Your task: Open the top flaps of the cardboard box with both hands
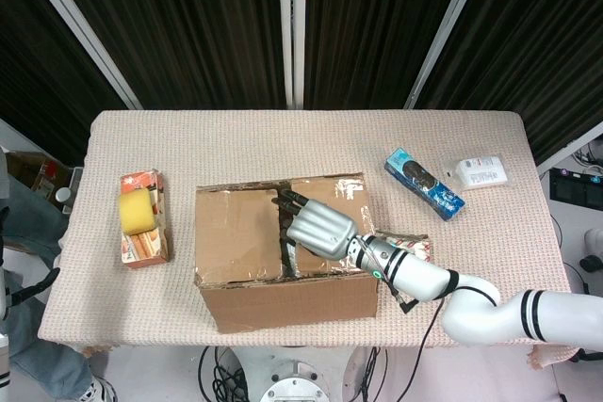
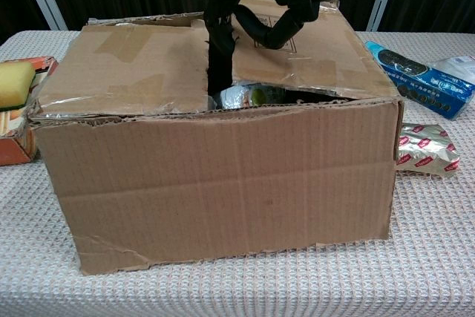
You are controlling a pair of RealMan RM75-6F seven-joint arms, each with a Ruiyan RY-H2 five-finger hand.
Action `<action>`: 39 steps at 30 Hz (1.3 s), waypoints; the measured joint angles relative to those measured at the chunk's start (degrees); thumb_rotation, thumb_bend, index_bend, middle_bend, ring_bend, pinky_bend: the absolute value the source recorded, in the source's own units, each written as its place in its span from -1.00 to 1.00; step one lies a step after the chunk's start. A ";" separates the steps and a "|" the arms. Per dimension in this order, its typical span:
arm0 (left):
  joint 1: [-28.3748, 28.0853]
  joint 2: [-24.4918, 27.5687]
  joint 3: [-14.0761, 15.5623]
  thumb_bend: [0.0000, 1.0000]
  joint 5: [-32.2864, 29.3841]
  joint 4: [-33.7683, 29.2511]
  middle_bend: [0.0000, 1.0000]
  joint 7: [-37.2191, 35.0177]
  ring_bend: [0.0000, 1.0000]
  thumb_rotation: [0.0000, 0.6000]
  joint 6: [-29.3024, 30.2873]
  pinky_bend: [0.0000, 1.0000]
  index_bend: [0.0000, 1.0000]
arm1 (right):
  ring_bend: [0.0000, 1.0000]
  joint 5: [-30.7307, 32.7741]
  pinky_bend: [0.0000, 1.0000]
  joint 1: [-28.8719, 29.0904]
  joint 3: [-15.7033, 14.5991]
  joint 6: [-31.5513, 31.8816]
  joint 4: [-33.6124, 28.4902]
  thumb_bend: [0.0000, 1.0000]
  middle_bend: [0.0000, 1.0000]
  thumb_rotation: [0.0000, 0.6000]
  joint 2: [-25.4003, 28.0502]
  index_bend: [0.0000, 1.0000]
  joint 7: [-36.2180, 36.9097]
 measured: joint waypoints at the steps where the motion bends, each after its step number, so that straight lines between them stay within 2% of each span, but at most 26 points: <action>1: 0.00 0.02 -0.05 -0.81 0.11 -0.06 -0.78 0.03 -0.84 1.00 0.01 -0.62 -0.88 | -1.00 -0.07 -1.00 -0.12 0.09 0.38 -0.29 0.80 -0.11 1.00 0.39 0.08 0.14; 8: -0.03 0.62 -0.32 -0.81 0.83 -0.98 -0.78 -0.10 -0.84 1.00 -0.23 -0.62 -0.88 | -1.00 -2.86 -1.00 -2.58 1.10 4.56 -4.40 0.80 -0.12 1.00 5.64 0.10 3.34; 18: -0.50 0.39 -0.41 -0.82 1.69 -1.87 -0.78 1.11 -0.84 1.00 -0.99 -0.62 -0.88 | -1.00 -12.62 -1.00 -8.33 0.46 10.62 -8.23 0.80 -0.19 1.00 13.56 0.08 10.85; 27: -1.02 0.39 -0.38 -0.82 2.34 -3.56 -0.78 3.78 -0.84 1.00 -1.63 -0.62 -0.88 | -1.00 -20.61 -1.00 -12.94 -1.62 16.29 -7.83 0.80 -0.28 1.00 17.34 0.02 18.18; 39: -2.32 -0.13 -0.55 -0.82 2.58 -5.53 -0.79 6.65 -0.84 1.00 -3.34 -0.62 -0.88 | -1.00 -27.29 -1.00 -18.02 -3.88 23.29 -5.11 0.80 -0.41 1.00 21.57 -0.12 26.84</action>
